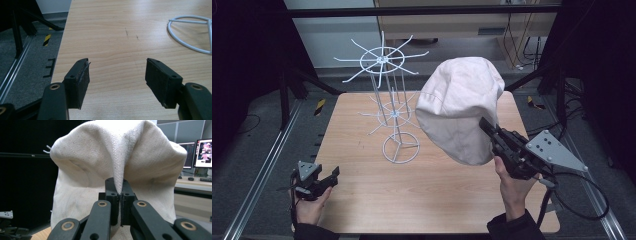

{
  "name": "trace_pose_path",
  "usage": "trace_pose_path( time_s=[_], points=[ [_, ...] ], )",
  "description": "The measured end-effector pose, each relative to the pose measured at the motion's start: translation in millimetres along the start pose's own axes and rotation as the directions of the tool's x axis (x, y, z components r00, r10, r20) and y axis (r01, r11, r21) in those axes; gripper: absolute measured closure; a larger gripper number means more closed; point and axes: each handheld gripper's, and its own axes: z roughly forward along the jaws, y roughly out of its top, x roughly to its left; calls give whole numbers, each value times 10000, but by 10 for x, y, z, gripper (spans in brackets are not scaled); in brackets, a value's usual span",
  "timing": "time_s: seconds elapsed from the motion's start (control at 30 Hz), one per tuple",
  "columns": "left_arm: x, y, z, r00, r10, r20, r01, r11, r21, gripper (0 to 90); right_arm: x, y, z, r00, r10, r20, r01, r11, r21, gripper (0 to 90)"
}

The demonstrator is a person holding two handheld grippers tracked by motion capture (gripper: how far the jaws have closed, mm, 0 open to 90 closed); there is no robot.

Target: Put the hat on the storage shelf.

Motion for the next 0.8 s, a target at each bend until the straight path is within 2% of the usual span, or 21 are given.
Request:
trace_pose_path(
  time_s=[0.3, 0.57, 0.8],
  points=[
    [3, -1, 1, 10000, -1, 5, 1, 10000, 2, 359, 73, 121, -3, 9995, -215, -230, 206, 9990, -386, 884],
    [1, -1, 4, 10000, 14, 12, -14, 10000, 25, 360, 135, 232, 53, 9989, -217, -425, 189, 9977, -654, 884],
    [6, -2, 3, 10000, -6, 12, 6, 10000, 16, 359, 234, 359, 255, 9973, -361, -643, 306, 9960, -836, 884]
  ],
)
